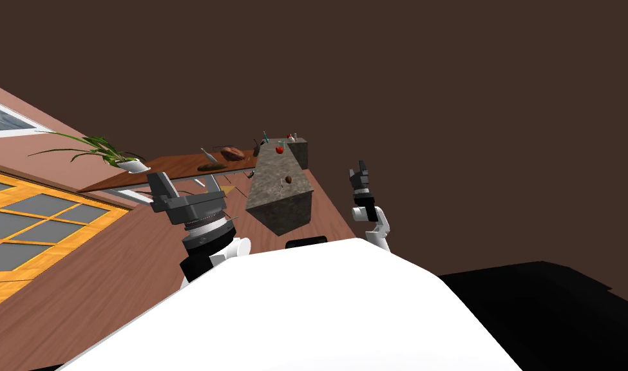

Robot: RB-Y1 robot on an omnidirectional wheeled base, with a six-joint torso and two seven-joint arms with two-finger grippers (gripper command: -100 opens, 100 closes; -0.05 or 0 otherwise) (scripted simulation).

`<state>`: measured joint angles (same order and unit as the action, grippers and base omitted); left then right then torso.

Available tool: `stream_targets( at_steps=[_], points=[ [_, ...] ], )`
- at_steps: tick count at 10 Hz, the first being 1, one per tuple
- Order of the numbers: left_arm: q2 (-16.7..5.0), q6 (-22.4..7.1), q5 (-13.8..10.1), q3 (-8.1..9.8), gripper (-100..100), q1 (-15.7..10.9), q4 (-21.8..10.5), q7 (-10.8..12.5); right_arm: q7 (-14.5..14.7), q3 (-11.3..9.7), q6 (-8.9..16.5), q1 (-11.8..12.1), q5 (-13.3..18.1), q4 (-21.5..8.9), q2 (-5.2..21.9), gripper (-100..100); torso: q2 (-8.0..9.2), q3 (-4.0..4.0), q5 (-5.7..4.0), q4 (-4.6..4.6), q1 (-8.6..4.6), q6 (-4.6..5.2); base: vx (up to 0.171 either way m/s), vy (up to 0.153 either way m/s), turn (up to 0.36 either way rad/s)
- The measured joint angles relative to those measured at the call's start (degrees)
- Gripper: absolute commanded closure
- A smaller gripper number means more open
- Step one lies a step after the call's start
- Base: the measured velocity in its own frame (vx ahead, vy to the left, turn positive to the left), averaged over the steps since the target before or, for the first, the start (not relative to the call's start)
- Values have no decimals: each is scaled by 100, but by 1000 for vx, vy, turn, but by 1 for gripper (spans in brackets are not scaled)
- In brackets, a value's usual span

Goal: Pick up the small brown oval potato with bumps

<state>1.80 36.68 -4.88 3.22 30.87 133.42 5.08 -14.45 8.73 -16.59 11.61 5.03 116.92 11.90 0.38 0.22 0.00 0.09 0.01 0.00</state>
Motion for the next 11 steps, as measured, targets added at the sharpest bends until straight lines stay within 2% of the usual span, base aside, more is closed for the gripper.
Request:
stream_targets(
  at_steps=[5,8,11],
  points=[
    [0,0,0,0,0,0,0,0,-340,245,715,-586,-17,-513,126,-100,-6,-2,3,-1,11,-1,-94,12,-47],
    [0,0,0,0,0,0,0,0,-636,481,1230,-980,-88,-866,323,-100,-1,0,3,0,12,-1,-93,19,-24],
    [0,0,0,0,0,0,0,0,-858,658,1584,-1447,-106,-1479,410,-100,-6,-2,2,-1,13,-1,-74,17,-6]
  ],
)
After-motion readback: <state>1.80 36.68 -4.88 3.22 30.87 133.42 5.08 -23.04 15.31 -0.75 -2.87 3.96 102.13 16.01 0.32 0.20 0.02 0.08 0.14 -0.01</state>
